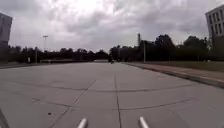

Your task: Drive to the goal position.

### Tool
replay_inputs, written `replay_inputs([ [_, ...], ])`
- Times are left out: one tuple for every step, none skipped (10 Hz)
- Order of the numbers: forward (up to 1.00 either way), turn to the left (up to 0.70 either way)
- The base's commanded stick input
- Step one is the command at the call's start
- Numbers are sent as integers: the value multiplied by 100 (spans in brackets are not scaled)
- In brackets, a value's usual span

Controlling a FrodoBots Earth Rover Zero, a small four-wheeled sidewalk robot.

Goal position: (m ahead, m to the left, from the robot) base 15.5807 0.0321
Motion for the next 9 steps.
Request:
replay_inputs([
  [70,0],
  [70,0],
  [70,0],
  [70,0],
  [70,0],
  [70,0],
  [70,0],
  [70,0],
  [70,0],
])
